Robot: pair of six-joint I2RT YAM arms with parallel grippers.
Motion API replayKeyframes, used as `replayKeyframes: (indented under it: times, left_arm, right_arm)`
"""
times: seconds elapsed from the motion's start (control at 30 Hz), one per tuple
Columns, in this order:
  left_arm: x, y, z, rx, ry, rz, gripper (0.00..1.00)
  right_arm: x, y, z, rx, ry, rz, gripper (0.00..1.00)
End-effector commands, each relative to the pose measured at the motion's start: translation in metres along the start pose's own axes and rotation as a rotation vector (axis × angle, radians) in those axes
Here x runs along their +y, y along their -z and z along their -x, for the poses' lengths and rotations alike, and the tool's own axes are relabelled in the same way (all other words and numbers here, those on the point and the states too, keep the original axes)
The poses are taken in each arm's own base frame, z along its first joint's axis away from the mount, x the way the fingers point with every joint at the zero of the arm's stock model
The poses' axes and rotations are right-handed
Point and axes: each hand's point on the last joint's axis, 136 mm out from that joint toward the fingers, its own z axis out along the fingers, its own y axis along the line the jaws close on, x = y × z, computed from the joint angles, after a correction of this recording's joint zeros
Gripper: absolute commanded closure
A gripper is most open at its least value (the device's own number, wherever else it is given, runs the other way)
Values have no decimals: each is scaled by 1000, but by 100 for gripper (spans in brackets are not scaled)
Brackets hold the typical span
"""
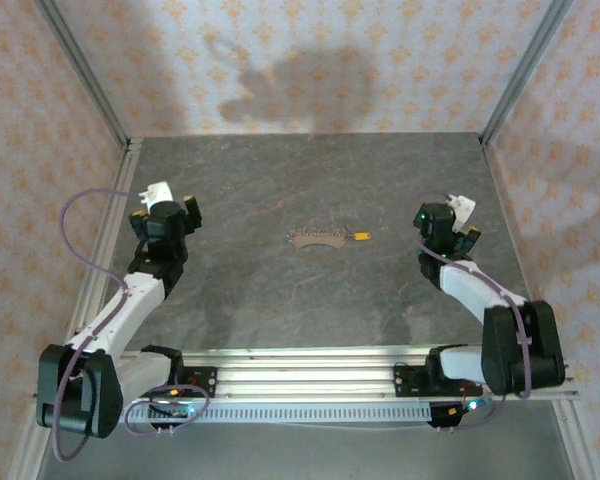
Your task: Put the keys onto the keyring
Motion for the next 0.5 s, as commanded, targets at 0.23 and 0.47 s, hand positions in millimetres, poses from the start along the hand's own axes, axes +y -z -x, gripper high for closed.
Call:
replayKeyframes:
  times: [0.23, 0.47]
  left_arm:
    - [-15, -41, -65, -29, 3, -80, 0]
    - [-39, -55, -85, 23, -69, -167, 0]
  right_arm:
    - [5, -15, -17, -159, -22, 126, 0]
    - [28, -31, -34, -79, 29, 255, 0]
